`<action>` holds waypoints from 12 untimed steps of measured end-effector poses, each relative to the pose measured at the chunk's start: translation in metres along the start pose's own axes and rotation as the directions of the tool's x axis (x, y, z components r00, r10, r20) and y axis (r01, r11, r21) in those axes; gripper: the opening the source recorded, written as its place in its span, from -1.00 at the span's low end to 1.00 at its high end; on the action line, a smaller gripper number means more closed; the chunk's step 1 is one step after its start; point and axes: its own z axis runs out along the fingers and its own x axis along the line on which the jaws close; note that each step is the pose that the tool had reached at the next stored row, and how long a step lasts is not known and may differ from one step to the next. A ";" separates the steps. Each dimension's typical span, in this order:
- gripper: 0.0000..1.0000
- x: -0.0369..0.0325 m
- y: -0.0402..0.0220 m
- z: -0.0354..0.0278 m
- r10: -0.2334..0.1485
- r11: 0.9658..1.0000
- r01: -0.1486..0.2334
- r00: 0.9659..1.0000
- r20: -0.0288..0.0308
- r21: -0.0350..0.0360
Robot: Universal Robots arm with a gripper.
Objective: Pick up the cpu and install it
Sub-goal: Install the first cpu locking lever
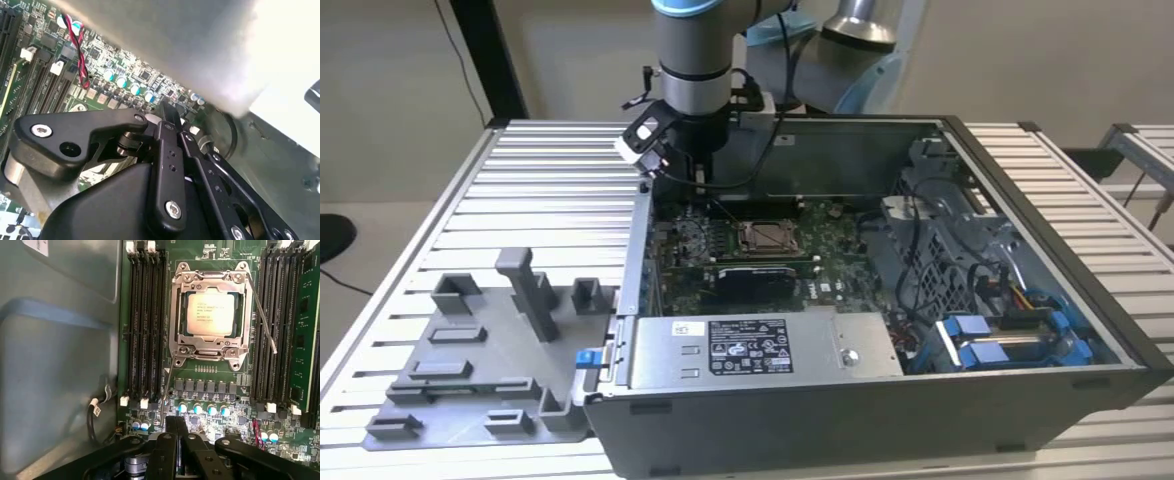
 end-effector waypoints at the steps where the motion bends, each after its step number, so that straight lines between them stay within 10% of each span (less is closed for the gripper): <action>1: -1.00 0.0001 0.0002 -0.0006 0.000 1.000 0.000 1.000 -0.005 -0.001; 12: -1.00 0.0018 0.0089 -0.0149 -0.001 1.000 0.001 0.999 -0.038 -0.004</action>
